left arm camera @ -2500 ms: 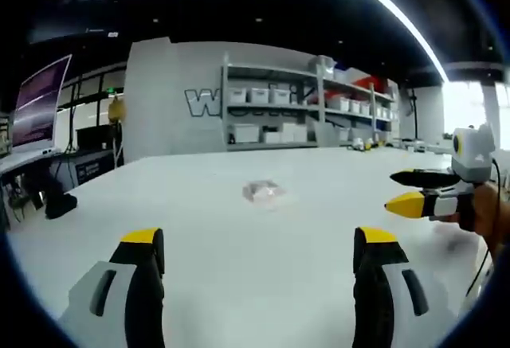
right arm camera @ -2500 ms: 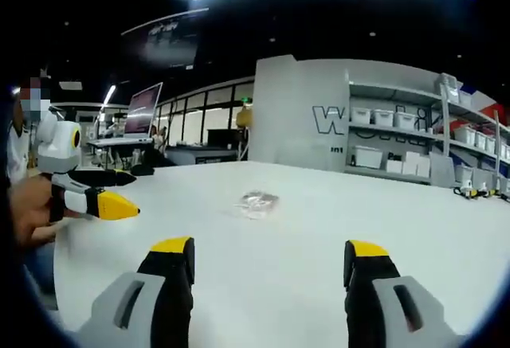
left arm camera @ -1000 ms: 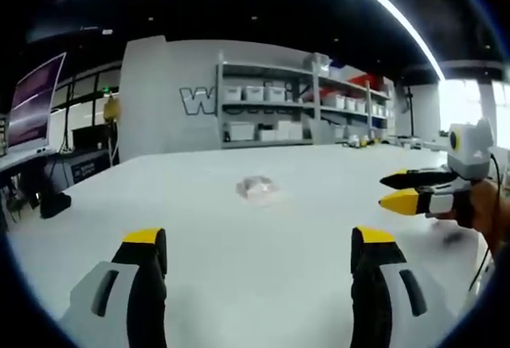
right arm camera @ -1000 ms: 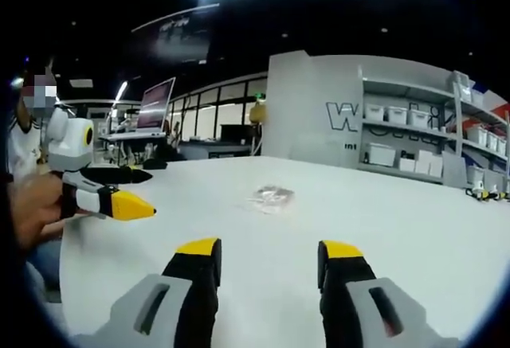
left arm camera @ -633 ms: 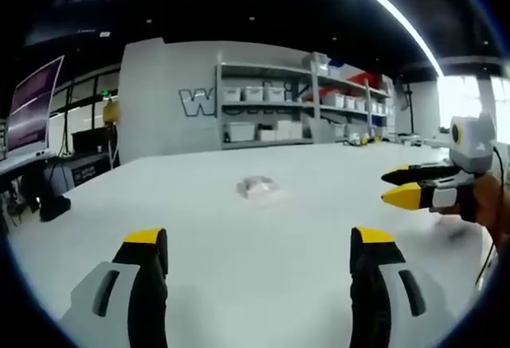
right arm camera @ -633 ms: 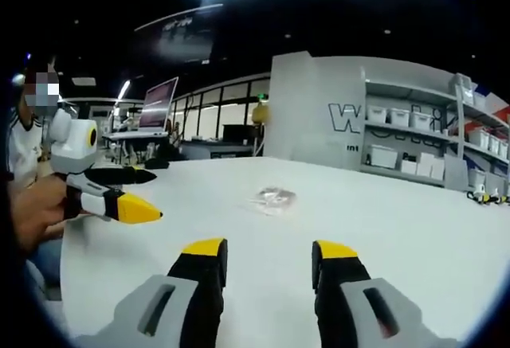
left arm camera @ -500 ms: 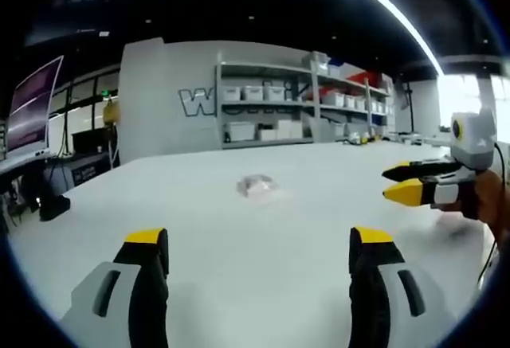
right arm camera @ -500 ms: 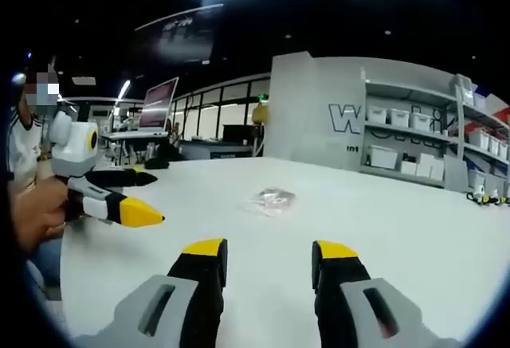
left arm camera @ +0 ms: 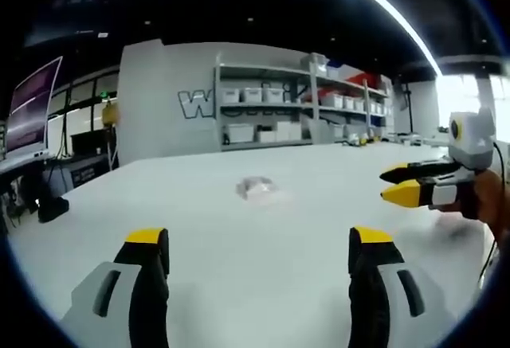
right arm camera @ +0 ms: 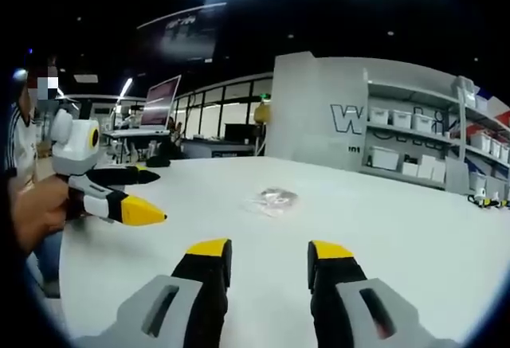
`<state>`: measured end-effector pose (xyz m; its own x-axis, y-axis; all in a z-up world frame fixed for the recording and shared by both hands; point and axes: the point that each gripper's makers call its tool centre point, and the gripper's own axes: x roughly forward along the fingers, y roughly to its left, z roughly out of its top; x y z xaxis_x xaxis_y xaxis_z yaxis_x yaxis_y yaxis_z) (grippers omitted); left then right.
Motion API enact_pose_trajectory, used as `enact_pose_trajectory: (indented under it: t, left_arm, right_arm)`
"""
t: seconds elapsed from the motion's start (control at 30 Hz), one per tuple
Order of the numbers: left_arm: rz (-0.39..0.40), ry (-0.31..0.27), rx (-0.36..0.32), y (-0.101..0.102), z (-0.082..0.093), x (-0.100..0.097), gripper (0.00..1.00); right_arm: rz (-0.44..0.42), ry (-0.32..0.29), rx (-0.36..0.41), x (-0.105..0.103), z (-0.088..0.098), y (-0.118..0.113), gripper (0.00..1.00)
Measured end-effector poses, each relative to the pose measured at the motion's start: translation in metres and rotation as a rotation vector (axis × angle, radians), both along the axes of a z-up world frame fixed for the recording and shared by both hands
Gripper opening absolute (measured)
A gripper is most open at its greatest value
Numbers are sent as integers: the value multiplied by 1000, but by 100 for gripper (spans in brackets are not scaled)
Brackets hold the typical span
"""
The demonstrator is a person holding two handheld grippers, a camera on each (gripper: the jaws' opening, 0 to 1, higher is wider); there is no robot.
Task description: Open the resealable bag by pulling the two sides of the seal apart until the entire bag opening is separated and visibly accessible.
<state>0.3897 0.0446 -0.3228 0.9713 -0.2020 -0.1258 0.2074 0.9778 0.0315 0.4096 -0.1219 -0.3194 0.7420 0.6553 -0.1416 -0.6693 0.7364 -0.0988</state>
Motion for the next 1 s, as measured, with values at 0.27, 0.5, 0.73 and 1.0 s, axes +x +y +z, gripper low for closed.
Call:
enact_pose_trajectory:
  t: [0.27,0.5,0.73,1.0]
  left_arm:
    - [2,-6,7,0,-1,1,92]
    - [-8,-8,9,1,2,1,93]
    - [-33,2,20,-5,-1,2,93]
    - [-26,-14,30,-5,2,7,92]
  right_arm:
    - [4,0,-5,-1,-2,1,34]
    - [6,2,-7,0,-3,2,33]
    - [8,-4,-12,0,-2,3,32]
    - [5,-4,-17,-1,-2,1,32]
